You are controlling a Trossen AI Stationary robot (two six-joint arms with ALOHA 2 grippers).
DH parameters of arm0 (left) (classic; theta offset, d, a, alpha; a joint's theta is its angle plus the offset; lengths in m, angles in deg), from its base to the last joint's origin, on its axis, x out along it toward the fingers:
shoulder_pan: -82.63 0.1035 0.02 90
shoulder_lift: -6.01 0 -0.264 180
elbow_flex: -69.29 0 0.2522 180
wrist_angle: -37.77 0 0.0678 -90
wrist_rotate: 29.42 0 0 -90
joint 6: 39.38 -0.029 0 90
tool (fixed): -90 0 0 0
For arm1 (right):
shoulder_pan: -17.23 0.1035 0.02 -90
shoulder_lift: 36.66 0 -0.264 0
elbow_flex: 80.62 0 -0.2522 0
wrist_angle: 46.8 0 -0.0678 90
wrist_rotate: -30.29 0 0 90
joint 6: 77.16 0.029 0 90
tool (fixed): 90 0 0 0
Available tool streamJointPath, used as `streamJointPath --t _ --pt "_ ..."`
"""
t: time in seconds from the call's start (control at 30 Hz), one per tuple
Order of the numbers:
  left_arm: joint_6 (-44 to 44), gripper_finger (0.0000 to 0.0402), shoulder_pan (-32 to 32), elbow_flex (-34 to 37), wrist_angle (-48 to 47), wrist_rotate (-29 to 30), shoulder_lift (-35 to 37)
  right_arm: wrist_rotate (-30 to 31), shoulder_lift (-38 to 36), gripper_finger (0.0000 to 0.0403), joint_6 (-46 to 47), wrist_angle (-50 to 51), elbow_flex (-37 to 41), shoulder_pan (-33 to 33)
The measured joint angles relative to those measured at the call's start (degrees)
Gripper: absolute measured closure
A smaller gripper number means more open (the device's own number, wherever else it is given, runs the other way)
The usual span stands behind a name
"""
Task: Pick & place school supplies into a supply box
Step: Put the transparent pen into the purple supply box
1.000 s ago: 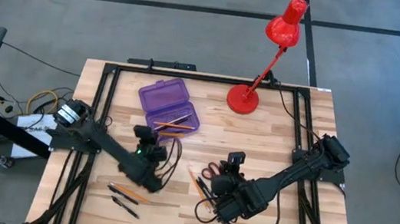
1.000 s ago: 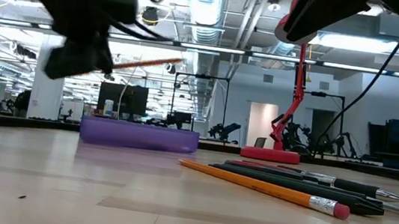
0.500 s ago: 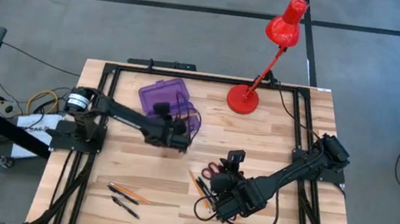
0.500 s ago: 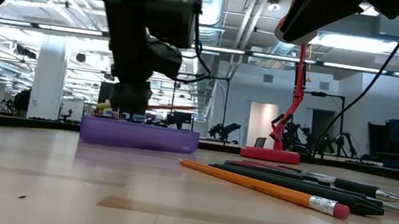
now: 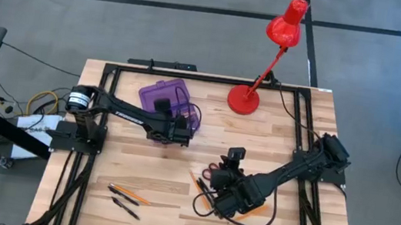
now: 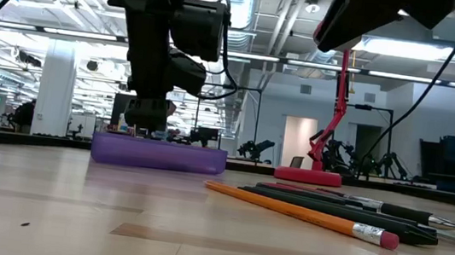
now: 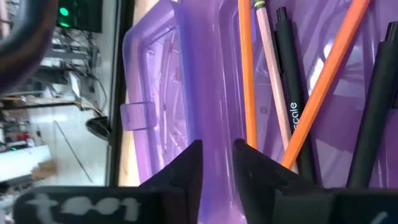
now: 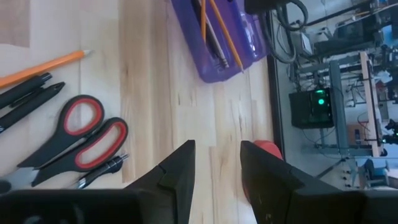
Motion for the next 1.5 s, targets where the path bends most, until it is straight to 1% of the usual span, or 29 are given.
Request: streamJointPath --t 0.13,0.27,0.33,0.43,0.63,0.8,0.93,1.03,1.1,1.2,1.33,1.5 --pt "0.0 0.03 -1.2 0.0 0.0 1.3 0.0 -0.1 0.0 0.0281 0.2 0.0 0.0 -0.6" --pt "0.0 0.0293 -4.1 0.0 0.0 1.3 1.0 -0.6 0.0 0.0281 2.2 -0.6 1.3 -1.3" --pt "0.0 0.0293 -6.3 0.0 0.0 1.3 2.1 -2.9 0.0 0.0281 3.7 -0.6 2.9 -2.3" --pt "0.2 0.0293 -10.4 0.0 0.0 1.3 4.9 -8.0 0.0 0.0281 5.4 -0.8 5.2 -4.6" --pt "3.3 0.0292 -20.1 0.0 0.0 1.5 12.6 -16.2 0.1 0.0281 9.7 -2.3 8.9 -8.8" --pt "9.0 0.0292 -28.9 0.9 -0.6 4.5 18.0 -20.2 -0.1 0.0281 12.3 -3.8 9.0 -10.3" --pt "12.0 0.0292 -36.5 2.1 -0.7 8.6 21.2 -23.1 -2.0 0.0281 15.9 -5.5 9.0 -9.7" --pt "14.5 0.0292 -40.9 2.4 -1.4 12.0 22.3 -25.5 -3.5 0.0281 20.0 -6.5 9.0 -8.9" --pt "17.2 0.0292 -43.2 2.5 -3.6 14.4 22.6 -26.9 -4.2 0.0281 22.9 -7.8 9.0 -8.4" --pt "21.1 0.0292 -45.7 2.5 -6.2 17.0 22.7 -29.0 -4.1 0.0281 26.6 -9.4 9.0 -7.9" --pt "24.0 0.0292 -47.4 2.5 -8.6 17.4 22.7 -30.1 -2.5 0.028 31.2 -11.4 9.0 -7.5" --pt "25.3 0.0292 -48.6 2.5 -9.6 17.2 22.7 -32.3 0.3 0.0267 32.6 -12.6 9.0 -7.5"
